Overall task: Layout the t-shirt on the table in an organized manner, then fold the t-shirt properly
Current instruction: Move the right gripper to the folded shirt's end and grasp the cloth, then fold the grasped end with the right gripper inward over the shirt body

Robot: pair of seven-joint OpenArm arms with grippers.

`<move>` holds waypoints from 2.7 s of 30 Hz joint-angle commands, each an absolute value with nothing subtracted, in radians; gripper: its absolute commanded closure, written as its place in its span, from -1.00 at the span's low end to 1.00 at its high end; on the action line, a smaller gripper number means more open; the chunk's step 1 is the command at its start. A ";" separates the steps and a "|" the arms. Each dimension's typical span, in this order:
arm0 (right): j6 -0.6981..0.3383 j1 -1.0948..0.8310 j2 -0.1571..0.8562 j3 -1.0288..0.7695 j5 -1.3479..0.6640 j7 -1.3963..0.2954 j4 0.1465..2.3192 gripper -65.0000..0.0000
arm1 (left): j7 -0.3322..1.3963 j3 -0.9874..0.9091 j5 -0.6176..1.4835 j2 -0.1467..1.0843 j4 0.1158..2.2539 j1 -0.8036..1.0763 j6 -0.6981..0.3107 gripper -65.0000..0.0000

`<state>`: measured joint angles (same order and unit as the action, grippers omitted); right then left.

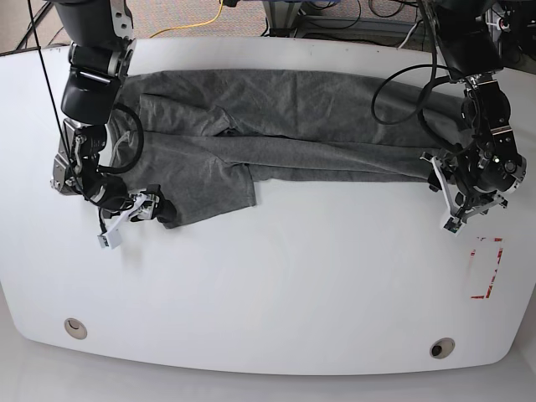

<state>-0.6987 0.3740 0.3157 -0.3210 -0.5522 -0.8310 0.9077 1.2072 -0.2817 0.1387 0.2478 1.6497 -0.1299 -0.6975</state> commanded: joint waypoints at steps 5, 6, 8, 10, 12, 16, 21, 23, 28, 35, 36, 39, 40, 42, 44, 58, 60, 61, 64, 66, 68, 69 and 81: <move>-0.698 0.395 0.286 -0.321 -0.521 -0.828 0.914 -0.60 | 1.196 -0.286 0.143 0.262 1.670 -0.147 -0.698 0.02; -0.698 0.389 0.278 -0.321 -0.521 -0.828 0.914 -0.60 | 1.196 -0.286 0.143 0.262 1.670 -0.147 -0.698 0.02; -0.698 0.378 0.269 -0.320 -0.516 -0.829 0.917 -0.59 | 1.196 -0.286 0.143 0.262 1.670 -0.147 -0.698 0.02; -0.698 0.375 0.257 -0.320 -0.516 -0.845 0.918 -0.59 | 1.196 -0.286 0.143 0.262 1.670 -0.147 -0.698 0.02; -0.698 0.374 0.245 -0.320 -0.516 -0.863 0.920 -0.59 | 1.196 -0.286 0.143 0.262 1.670 -0.147 -0.698 0.02; -0.698 0.372 0.228 -0.320 -0.516 -0.874 0.920 -0.59 | 1.196 -0.286 0.143 0.262 1.670 -0.147 -0.698 0.02; -0.698 0.371 0.228 -0.320 -0.516 -0.874 0.920 -0.44 | 1.196 -0.286 0.143 0.262 1.670 -0.147 -0.698 0.02; -0.698 0.371 0.228 -0.320 -0.518 -0.874 0.920 -0.29 | 1.196 -0.286 0.142 0.262 1.669 -0.147 -0.698 0.02; -0.698 0.377 0.228 -0.320 -0.521 -0.875 0.920 0.44 | 1.196 -0.286 0.142 0.262 1.669 -0.147 -0.698 0.02; -0.698 0.383 0.228 -0.318 -0.526 -0.928 0.957 0.98 | 1.193 -0.286 0.142 0.262 1.664 -0.148 -0.698 0.02; -0.698 0.383 0.226 -0.320 -0.526 -0.944 0.980 0.98 | 1.193 -0.286 0.142 0.262 1.664 -0.148 -0.698 0.02; -0.698 0.369 0.209 -0.320 -0.526 -1.003 1.050 0.98 | 1.193 -0.286 0.142 0.262 1.662 -0.148 -0.698 0.02; -0.698 0.366 0.203 -0.320 -0.526 -1.024 1.076 0.98 | 1.193 -0.286 0.142 0.262 1.662 -0.148 -0.698 0.02; -0.698 0.355 0.194 -0.321 -0.526 -1.067 1.130 0.98 | 1.193 -0.286 0.142 0.262 1.662 -0.148 -0.698 0.02; -0.698 0.334 0.185 -0.321 -0.526 -1.136 1.216 0.98 | 1.191 -0.286 0.142 0.262 1.662 -0.148 -0.698 0.02; -0.698 0.163 0.193 -0.315 -0.817 -1.342 1.504 0.97 | 1.191 -0.285 0.137 0.262 1.661 -0.147 -0.698 0.02; -0.698 0.139 0.209 -0.286 -0.877 -1.346 1.514 0.97 | 1.191 -0.283 0.136 0.262 1.661 -0.145 -0.698 0.02; -0.698 0.130 0.219 -0.263 -0.909 -1.346 1.514 0.97 | 1.191 -0.282 0.136 0.262 1.661 -0.143 -0.698 0.02; -0.698 0.102 0.265 -0.200 -1.012 -1.346 1.514 0.97 | 1.191 -0.282 0.136 0.260 1.659 -0.142 -0.698 0.02; -0.698 0.077 0.285 -0.170 -1.075 -1.346 1.515 0.97 | 1.191 -0.282 0.136 0.260 1.659 -0.140 -0.698 0.02; -0.698 0.054 0.298 -0.156 -1.136 -1.346 1.515 0.97 | 1.191 -0.282 0.136 0.260 1.659 -0.140 -0.698 0.02; -0.698 0.047 0.300 -0.153 -1.156 -1.346 1.517 0.97 | 1.191 -0.282 0.136 0.260 1.659 -0.140 -0.698 0.02; -0.698 -0.021 0.360 -0.148 -1.302 -1.348 1.517 0.97 | 1.191 -0.280 0.137 0.259 1.566 -0.147 -0.698 0.02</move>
